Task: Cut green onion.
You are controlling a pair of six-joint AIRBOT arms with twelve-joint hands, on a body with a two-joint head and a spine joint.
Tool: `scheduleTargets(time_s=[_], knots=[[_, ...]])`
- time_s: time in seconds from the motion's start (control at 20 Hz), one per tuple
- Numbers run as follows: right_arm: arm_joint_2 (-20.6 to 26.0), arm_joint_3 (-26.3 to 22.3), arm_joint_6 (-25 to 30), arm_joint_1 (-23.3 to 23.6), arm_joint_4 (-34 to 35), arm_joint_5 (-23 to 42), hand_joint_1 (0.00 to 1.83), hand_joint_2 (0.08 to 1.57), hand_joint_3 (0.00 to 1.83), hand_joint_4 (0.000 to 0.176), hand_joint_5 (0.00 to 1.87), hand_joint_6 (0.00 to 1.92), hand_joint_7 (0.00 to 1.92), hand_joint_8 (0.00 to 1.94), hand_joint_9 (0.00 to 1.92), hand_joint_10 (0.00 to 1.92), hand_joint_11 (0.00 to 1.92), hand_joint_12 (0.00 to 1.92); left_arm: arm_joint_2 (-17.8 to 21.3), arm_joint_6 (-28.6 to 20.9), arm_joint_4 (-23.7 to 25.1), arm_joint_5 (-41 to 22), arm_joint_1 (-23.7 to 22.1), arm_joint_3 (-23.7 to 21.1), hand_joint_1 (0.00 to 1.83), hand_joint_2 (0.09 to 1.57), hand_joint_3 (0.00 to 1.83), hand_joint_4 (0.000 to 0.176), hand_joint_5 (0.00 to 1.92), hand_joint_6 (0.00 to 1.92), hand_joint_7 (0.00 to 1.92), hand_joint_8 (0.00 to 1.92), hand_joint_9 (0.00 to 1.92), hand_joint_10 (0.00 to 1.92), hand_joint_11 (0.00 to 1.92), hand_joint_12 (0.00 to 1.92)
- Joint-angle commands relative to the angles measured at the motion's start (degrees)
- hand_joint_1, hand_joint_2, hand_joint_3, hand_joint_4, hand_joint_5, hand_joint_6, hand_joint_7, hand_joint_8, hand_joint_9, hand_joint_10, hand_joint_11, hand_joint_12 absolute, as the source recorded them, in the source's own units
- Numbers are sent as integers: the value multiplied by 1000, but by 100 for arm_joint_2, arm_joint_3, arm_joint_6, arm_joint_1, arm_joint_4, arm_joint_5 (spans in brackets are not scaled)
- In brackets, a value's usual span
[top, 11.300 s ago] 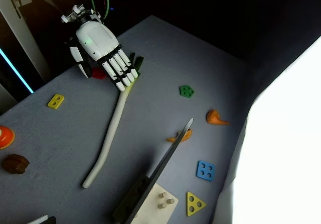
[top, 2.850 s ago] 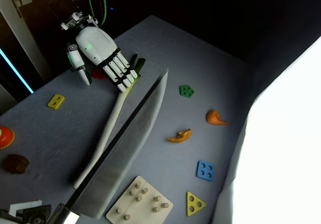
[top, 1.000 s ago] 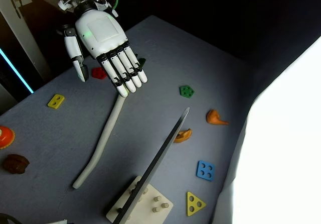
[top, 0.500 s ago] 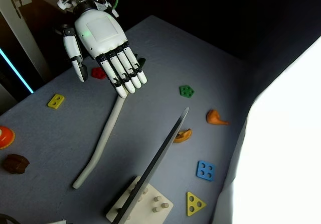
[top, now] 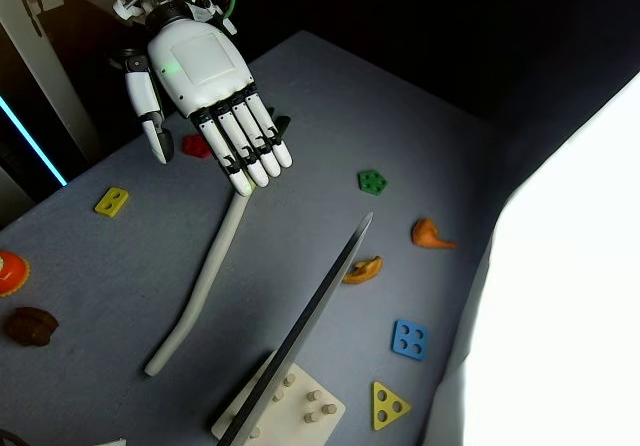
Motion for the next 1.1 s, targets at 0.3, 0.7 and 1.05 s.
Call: scheduleTargets(time_s=[0.3, 0.7, 1.05], knots=[[76, 16, 68, -6, 40, 688, 1575, 1231, 0, 176, 1262, 1921, 1559, 1941, 1602, 1921, 1646, 1921, 25, 29, 544, 58, -34, 33, 94, 1361, 0, 0, 22, 6, 4, 1, 2, 1, 0, 0], [37, 51, 222, -114, 167, 686, 1548, 1242, 0, 176, 1218, 1921, 1558, 1941, 1612, 1921, 1661, 1921, 26, 29, 582, 29, 8, 30, 121, 1362, 0, 0, 24, 5, 14, 4, 0, 0, 0, 0], [-273, 384, 314, -218, 266, 666, 1564, 1228, 0, 176, 1262, 1921, 1568, 1941, 1609, 1921, 1654, 1921, 26, 29, 594, 29, 10, 34, 164, 1350, 0, 0, 39, 7, 34, 5, 11, 3, 0, 0]])
